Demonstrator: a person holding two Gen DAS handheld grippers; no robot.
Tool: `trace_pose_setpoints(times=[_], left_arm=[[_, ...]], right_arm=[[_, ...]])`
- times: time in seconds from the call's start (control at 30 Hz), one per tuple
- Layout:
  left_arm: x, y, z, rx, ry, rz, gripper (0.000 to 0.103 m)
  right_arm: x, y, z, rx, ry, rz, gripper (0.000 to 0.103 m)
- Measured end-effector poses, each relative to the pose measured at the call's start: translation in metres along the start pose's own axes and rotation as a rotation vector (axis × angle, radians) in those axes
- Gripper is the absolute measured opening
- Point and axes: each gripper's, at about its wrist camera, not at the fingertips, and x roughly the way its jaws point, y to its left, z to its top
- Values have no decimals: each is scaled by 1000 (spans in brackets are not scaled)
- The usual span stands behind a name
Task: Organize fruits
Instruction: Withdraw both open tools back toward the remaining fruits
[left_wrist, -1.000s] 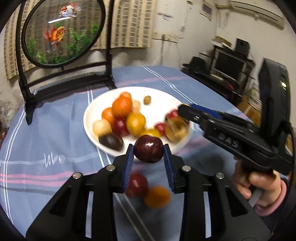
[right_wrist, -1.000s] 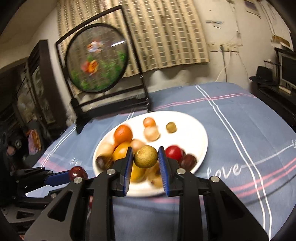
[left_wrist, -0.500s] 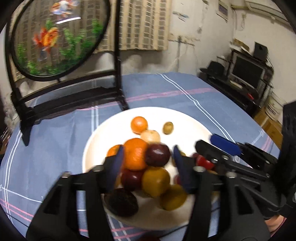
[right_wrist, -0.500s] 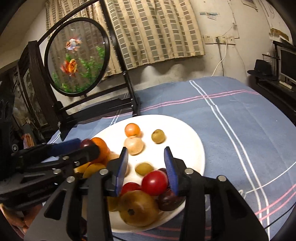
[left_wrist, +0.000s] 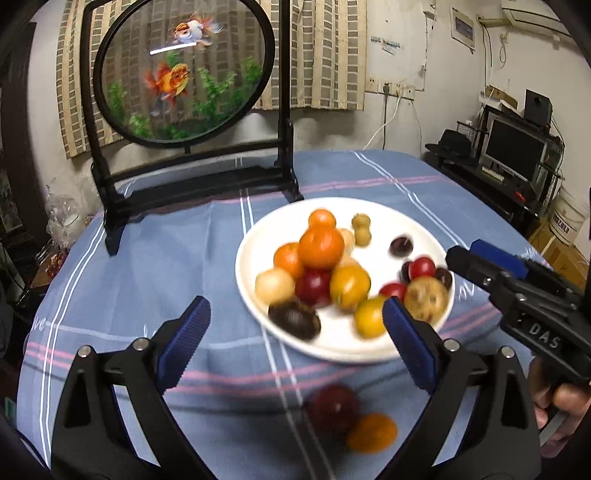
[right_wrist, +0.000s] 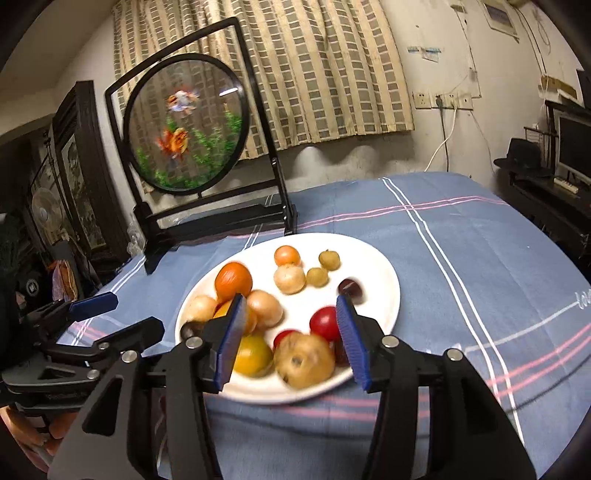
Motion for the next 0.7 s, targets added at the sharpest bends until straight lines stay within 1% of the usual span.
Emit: trace_pose_setpoints(times=[0.07, 0.2, 0.37, 0.43, 0.47, 0.57, 0.63, 0.7], left_arm=[[-5, 1, -9, 2, 6, -3, 97], [-9, 6, -25, -6, 24, 1, 98], [-10, 11, -30, -10, 46, 9, 98], [-10, 17, -30, -22, 48, 23, 99], [-10, 22, -29, -34, 49, 34, 99], [-6, 41, -29, -112, 61, 53, 99], [-1, 53, -30, -174, 83, 49, 99], [3, 60, -32, -214, 102, 43, 99]], right_arm=[[-7, 6, -7, -24, 11, 0, 53], [-16, 18, -24, -55, 56, 31, 59], [-14, 27, -33, -69, 127, 56, 59], [-11, 32, -37, -86, 160, 59, 59], [-10, 34, -39, -95, 177, 62, 59], [-6, 44, -46, -131, 249, 92, 59], [-3, 52, -52, -162, 288, 116, 59], [1, 61, -58, -200, 311, 122, 59]])
